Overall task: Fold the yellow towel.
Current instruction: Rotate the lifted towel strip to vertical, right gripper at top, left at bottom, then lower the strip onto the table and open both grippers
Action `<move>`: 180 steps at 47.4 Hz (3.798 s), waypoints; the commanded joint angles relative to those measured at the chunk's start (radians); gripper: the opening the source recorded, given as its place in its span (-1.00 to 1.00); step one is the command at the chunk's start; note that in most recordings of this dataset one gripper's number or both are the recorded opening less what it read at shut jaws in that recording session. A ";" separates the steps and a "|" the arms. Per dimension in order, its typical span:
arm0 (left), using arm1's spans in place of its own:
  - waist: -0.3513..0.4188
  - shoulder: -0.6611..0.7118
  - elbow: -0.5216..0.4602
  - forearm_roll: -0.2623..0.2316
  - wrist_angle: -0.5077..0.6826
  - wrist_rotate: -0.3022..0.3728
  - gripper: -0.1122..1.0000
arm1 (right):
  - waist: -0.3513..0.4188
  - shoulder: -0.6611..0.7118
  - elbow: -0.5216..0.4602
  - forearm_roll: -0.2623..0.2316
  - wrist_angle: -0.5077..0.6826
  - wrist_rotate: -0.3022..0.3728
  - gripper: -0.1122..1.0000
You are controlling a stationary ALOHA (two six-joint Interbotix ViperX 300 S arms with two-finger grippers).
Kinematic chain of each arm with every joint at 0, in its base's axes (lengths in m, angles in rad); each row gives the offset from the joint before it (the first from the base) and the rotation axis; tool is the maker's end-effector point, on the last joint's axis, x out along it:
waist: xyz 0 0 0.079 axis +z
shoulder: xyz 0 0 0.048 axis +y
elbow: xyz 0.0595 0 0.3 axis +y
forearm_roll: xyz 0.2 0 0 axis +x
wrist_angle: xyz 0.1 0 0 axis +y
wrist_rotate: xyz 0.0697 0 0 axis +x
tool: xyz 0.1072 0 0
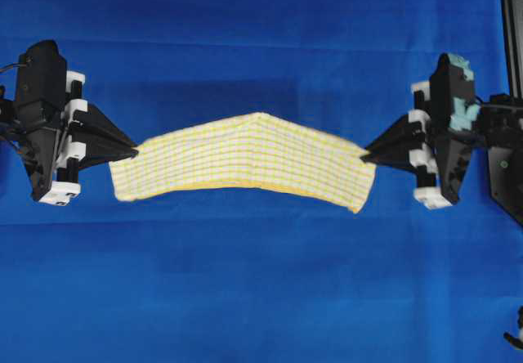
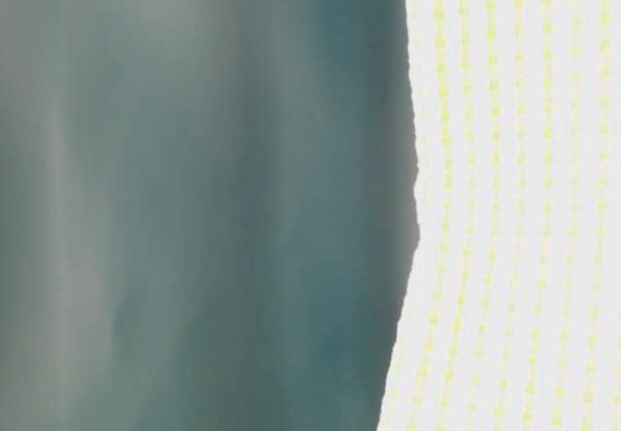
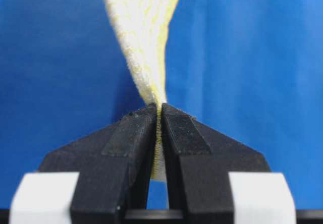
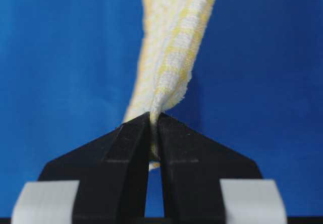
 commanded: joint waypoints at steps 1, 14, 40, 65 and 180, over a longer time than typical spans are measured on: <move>-0.034 0.006 -0.011 0.000 -0.044 -0.002 -0.75 | -0.055 0.026 -0.037 -0.014 -0.003 0.003 -0.73; -0.167 0.064 -0.012 -0.006 -0.242 -0.003 -0.75 | -0.230 0.124 -0.123 -0.091 -0.003 0.002 -0.73; -0.273 0.396 -0.229 -0.011 -0.367 -0.003 -0.75 | -0.460 0.298 -0.305 -0.183 -0.021 0.000 -0.73; -0.242 0.672 -0.558 -0.011 -0.374 0.011 -0.75 | -0.561 0.391 -0.443 -0.258 -0.025 -0.009 -0.73; -0.219 0.704 -0.396 -0.121 -0.460 -0.003 0.68 | -0.448 0.718 -0.709 -0.302 0.054 -0.015 0.48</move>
